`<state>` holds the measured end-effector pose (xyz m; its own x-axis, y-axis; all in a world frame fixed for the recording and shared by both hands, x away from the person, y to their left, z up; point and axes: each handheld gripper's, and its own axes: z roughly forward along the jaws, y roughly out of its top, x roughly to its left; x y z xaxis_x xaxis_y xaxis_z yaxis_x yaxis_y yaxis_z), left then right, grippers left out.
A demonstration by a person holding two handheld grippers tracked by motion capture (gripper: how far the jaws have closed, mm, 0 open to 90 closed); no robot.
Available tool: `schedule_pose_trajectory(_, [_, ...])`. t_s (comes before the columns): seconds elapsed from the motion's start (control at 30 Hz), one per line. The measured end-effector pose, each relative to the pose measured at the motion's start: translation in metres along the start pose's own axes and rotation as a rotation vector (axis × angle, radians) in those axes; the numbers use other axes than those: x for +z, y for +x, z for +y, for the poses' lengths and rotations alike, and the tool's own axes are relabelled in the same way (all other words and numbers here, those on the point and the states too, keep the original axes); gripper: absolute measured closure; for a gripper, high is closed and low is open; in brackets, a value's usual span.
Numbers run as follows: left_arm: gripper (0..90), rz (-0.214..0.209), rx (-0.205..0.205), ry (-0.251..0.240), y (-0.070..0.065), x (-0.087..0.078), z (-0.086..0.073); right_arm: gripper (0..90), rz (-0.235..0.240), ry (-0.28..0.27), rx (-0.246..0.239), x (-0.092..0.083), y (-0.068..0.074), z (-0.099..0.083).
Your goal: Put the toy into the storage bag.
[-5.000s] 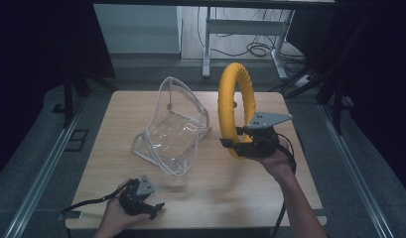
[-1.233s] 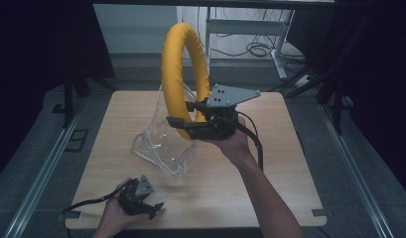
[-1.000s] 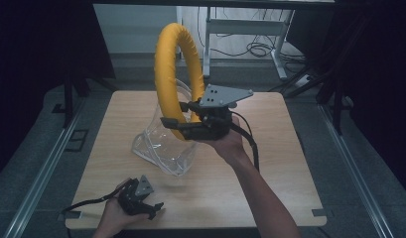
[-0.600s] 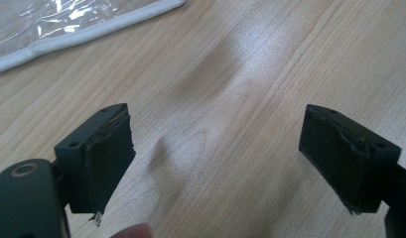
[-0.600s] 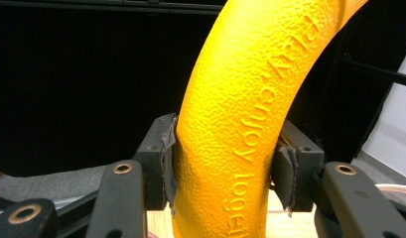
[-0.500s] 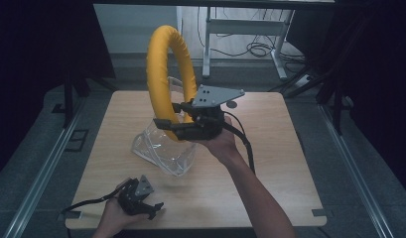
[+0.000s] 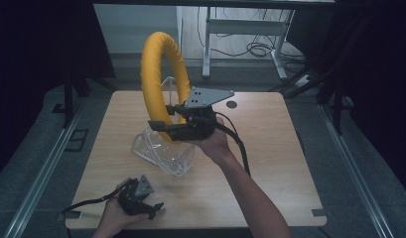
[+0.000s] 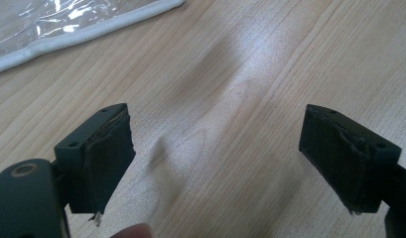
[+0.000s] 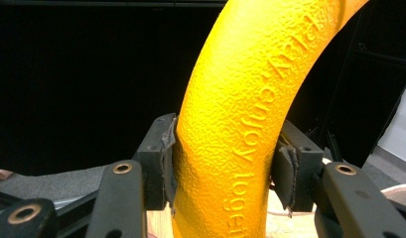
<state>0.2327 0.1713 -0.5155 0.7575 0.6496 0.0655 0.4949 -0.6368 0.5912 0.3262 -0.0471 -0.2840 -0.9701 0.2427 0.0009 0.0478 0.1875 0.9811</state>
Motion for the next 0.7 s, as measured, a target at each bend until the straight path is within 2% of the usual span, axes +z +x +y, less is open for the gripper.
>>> schedule_pose_trajectory(0.2, [13.6,0.0,0.003,0.005,0.0,0.001,0.0,49.2,0.012,0.002,0.017,0.007,-0.001,-0.003])
schedule_pose_trajectory(0.5, [13.7,0.013,-0.003,-0.015,0.001,-0.003,0.0,49.1,0.03,0.013,0.03,0.018,-0.004,-0.01])
schedule_pose_trajectory(0.7, [13.7,0.009,-0.005,-0.016,0.001,-0.003,0.0,49.1,0.039,0.001,0.042,0.02,-0.007,-0.017])
